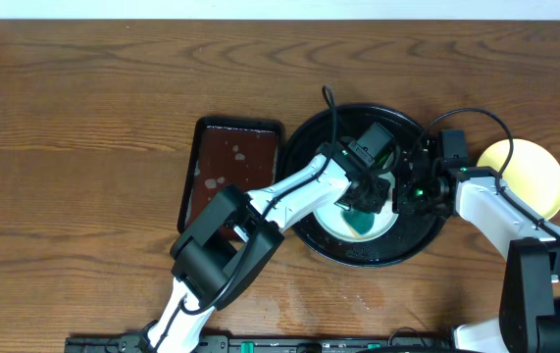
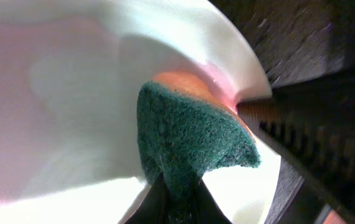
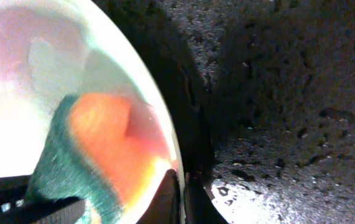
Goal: Clean dirty plates on tray and stack at the side
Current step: 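Scrub stained green plate with sponge while right gripper holds rim, then return sponge to dark tray with left gripper and release it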
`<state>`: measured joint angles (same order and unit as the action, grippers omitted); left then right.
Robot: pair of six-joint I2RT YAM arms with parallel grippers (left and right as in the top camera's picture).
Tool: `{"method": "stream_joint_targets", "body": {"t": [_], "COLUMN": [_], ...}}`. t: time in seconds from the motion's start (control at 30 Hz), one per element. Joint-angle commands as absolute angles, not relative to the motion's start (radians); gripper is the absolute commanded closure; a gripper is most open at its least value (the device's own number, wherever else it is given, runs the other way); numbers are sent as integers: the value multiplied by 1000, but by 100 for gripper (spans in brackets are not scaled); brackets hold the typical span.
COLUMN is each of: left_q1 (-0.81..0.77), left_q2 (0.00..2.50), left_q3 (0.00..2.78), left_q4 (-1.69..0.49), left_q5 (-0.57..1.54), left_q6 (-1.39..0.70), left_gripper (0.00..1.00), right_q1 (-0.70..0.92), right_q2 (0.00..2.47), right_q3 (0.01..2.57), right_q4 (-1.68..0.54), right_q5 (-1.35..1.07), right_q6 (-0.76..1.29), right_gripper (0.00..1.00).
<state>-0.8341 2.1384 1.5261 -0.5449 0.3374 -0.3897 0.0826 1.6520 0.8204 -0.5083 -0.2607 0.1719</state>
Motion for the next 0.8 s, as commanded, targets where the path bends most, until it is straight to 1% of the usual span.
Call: {"method": "stream_joint_targets", "body": {"t": [0.0, 0.1, 0.23, 0.37, 0.47, 0.57, 0.7, 0.77], "left_q1": [-830, -814, -790, -759, -720, -659, -552, -492], "left_q2": [2169, 2145, 2068, 1961, 1871, 1776, 1677, 1653], "left_q3": [1484, 1494, 1529, 1531, 1531, 1531, 1531, 1529], "left_q4": [-678, -722, -764, -763, -782, -830, -918, -962], "left_q5": [163, 62, -14, -4, 63, 104, 104, 104], "left_q6": [-406, -406, -405, -406, -405, -405, -369, -315], "left_gripper": [92, 93, 93, 92, 93, 92, 92, 92], "right_q1": [88, 88, 88, 88, 88, 88, 88, 88], "right_q2": [1670, 1670, 1670, 1670, 1670, 1670, 1670, 1670], "right_q3": [808, 808, 808, 808, 808, 808, 808, 808], "right_q4": [-517, -517, -524, -532, -535, -535, -529, -511], "right_q5": [-214, -214, -214, -214, -214, -214, -214, -215], "right_q6": [164, 164, 164, 164, 164, 164, 162, 136], "right_gripper": [99, 99, 99, 99, 99, 99, 99, 91]}}
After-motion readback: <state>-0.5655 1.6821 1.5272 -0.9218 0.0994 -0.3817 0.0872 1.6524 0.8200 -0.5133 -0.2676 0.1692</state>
